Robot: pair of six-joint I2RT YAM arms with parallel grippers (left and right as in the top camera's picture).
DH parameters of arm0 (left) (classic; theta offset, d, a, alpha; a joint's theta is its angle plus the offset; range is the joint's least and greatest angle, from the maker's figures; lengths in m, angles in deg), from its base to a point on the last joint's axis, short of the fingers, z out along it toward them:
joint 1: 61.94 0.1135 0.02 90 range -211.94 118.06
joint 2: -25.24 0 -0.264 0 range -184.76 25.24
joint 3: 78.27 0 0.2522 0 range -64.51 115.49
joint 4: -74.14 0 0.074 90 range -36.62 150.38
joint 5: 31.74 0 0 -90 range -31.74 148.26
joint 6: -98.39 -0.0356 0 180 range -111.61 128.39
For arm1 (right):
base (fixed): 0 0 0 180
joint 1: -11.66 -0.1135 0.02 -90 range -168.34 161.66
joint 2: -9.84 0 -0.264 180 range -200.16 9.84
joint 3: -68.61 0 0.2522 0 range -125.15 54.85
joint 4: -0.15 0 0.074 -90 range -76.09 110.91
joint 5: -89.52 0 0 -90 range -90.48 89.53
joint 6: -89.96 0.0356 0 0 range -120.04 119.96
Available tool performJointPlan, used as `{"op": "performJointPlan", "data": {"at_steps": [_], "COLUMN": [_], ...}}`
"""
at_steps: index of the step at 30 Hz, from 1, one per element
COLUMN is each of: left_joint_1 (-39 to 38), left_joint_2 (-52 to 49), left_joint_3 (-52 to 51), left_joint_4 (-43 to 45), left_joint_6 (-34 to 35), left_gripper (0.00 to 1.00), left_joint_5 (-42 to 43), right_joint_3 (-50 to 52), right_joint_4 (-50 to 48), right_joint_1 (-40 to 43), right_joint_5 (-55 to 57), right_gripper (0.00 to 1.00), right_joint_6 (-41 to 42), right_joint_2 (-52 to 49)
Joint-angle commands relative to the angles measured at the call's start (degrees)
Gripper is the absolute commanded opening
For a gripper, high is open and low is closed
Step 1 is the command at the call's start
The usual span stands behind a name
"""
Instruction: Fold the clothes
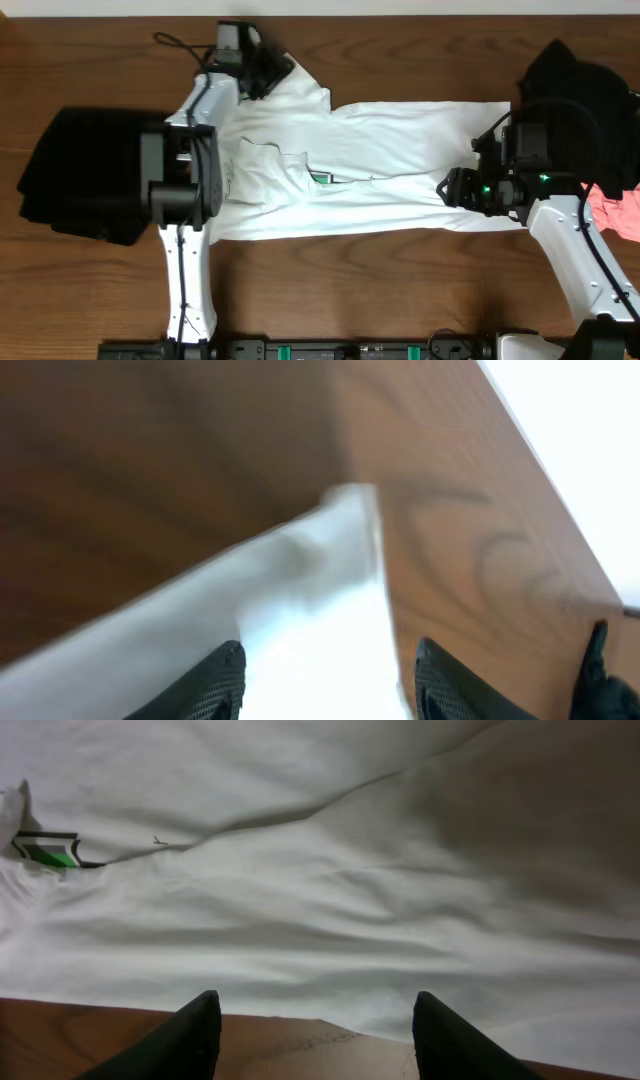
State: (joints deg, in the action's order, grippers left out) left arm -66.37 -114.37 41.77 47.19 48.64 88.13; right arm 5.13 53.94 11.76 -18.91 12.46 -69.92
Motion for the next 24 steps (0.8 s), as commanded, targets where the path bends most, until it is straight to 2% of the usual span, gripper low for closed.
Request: {"op": "performJointPlan", "data": {"at_steps": [1,6,14,21,24], "left_joint_1": [1.0,-0.9,-6.1,-6.4,-6.4], "left_joint_2": [3.3,4.0,3.6,3.5,3.0], "left_joint_3": [0.4,0.3,-0.3,-0.3,-0.3], "left_joint_4": [-4.5,-9.5,-10.0,-11.5,-10.1], "left_joint_6": [2.1,4.2,4.9,5.5,5.5], "left_gripper": [0.55,0.58,0.59,0.60,0.60], "left_joint_5": [2.1,2.6,-4.5,-12.8,-13.5], "right_joint_3": [-0.9,-0.9,-0.9,-0.9,-0.9], "right_joint_4": [0.0,-0.3,0.1,0.2,0.2], "right_joint_1": [0.2,0.2,0.2,0.2,0.2], "right_joint_5": [0.2,0.4,0.4,0.4,0.4], "right_gripper": [0.60,0.60,0.60,0.60,0.60], "right_joint_6": [-1.0,-1.0,-1.0,-1.0,-1.0], "right_joint_2": [0.0,0.0,0.0,0.0,0.0]}}
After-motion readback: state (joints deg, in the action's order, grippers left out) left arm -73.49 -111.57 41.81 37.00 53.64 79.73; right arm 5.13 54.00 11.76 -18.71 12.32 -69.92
